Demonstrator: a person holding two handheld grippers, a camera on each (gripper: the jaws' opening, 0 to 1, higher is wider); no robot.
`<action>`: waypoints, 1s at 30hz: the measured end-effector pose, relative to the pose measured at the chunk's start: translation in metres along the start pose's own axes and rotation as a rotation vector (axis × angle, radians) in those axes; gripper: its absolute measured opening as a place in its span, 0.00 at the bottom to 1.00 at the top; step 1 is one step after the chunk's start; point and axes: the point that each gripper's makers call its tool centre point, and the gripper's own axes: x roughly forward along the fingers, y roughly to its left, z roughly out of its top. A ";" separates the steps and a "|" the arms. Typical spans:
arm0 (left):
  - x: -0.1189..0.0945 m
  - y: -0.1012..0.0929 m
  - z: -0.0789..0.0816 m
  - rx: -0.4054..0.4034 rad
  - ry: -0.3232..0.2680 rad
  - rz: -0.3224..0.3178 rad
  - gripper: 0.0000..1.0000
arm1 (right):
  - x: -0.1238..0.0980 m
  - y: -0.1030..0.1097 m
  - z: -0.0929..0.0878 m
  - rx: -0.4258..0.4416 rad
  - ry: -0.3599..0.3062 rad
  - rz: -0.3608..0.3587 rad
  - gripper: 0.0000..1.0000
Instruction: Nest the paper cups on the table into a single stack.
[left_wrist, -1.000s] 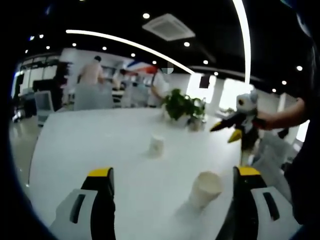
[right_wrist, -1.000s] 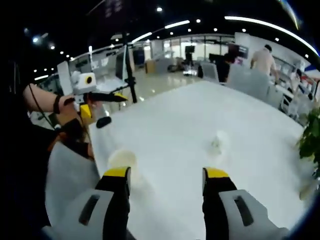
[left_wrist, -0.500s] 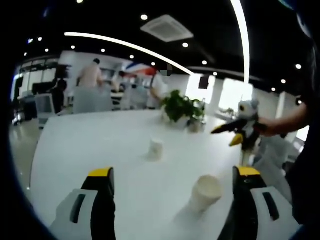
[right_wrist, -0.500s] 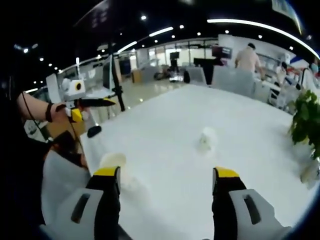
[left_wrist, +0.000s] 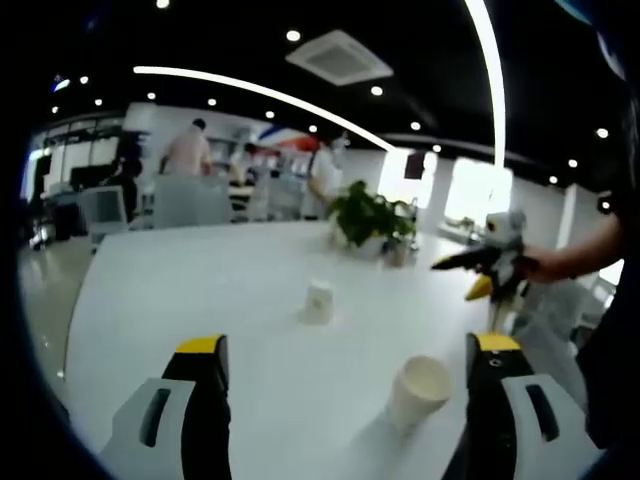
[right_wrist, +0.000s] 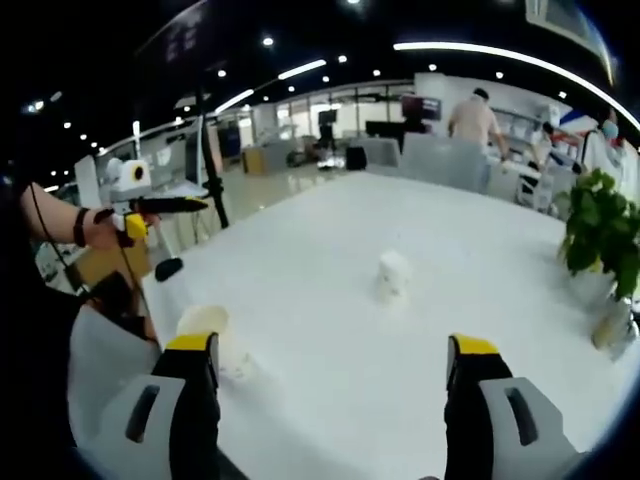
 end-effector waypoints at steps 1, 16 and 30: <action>0.002 0.000 0.000 -0.004 0.000 0.002 0.97 | 0.000 -0.001 -0.002 0.007 0.000 -0.002 0.94; 0.021 -0.004 0.009 0.034 -0.001 0.007 0.97 | -0.001 -0.012 -0.008 -0.030 -0.022 -0.070 1.00; 0.050 -0.008 0.006 0.056 0.042 -0.001 0.97 | 0.006 -0.007 -0.018 -0.035 -0.029 -0.035 1.00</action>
